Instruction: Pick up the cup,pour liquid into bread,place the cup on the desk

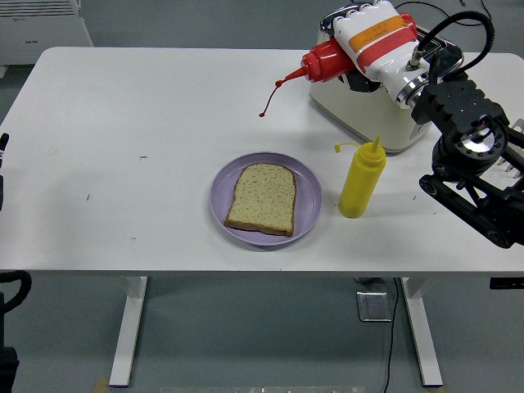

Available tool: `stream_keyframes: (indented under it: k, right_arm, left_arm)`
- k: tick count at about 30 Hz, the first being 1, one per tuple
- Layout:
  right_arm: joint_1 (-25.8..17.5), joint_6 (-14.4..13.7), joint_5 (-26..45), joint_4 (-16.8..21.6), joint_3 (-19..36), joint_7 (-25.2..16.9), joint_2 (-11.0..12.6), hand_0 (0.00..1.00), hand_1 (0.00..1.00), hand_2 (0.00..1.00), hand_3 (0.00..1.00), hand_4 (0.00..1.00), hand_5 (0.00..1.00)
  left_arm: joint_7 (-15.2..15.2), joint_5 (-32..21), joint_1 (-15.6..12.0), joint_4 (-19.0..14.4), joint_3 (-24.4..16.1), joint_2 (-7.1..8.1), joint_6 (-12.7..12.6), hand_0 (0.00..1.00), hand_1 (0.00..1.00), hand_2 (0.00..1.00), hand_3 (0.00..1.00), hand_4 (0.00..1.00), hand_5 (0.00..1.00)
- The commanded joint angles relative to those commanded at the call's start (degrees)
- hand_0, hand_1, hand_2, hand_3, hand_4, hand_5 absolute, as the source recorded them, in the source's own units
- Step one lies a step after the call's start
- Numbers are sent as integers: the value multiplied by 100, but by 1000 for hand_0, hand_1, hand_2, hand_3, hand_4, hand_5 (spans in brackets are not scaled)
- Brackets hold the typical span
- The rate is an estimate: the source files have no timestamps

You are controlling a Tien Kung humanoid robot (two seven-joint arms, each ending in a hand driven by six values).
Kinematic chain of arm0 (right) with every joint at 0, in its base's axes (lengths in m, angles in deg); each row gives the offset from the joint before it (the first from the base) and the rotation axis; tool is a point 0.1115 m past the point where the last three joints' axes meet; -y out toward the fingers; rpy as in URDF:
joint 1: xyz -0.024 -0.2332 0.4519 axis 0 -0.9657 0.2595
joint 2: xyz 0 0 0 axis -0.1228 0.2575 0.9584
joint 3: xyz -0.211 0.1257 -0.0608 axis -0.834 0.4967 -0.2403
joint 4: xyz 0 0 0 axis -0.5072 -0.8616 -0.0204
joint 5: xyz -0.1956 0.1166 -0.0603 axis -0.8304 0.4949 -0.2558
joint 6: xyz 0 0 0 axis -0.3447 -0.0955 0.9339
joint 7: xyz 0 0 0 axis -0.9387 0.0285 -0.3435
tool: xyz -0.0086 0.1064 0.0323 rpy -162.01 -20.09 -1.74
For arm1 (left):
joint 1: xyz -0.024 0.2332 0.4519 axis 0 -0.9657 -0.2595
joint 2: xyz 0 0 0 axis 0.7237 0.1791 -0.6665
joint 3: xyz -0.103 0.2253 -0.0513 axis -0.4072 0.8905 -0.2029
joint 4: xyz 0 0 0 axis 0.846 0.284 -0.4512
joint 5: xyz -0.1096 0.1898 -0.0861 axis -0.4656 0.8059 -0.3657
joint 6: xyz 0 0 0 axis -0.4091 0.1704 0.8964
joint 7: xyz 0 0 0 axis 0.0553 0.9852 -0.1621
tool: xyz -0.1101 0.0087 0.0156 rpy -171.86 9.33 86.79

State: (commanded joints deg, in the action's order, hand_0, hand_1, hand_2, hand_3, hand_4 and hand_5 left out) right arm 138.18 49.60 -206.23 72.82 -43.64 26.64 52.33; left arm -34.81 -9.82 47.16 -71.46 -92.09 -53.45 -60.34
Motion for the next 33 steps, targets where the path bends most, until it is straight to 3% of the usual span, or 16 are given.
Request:
stream_keyframes:
  k: [6,9,16,20,24,27,33]
  right_arm:
    - [142,140,0,-30,-939,-86,-84,63,133,276,343,703,74]
    - [88,144,0,-17,-873,-38,-94,70,136,278,346,695,65]
    - [-182,-163,0,77,-93,147,-87,71,138,279,347,695,57]
    - [-524,-698,0,251,453,224,-185,63,141,279,347,689,37]
    - [-998,-1161,795,593,1228,-123,-297,63,141,279,347,689,37]
    - [-1209,-1158,1493,725,1691,-442,-323,56,142,281,344,691,37]
    - [-1680,-687,2946,883,2659,-909,-320,46,140,280,344,688,34]
  left_arm:
    - [4,10,12,2,25,-8,11,843,848,862,764,663,998]
    - [4,14,-1,-3,19,-6,11,841,846,860,761,661,998]
    - [5,7,-37,1,25,-1,2,833,844,859,761,661,998]
    - [3,9,-38,0,47,1,3,832,841,855,759,661,998]
    - [6,7,-45,3,74,0,1,832,841,855,759,661,998]
    - [6,7,-38,5,74,0,-1,832,838,854,760,663,998]
    - [8,4,-24,2,51,0,-5,830,839,853,759,663,998]
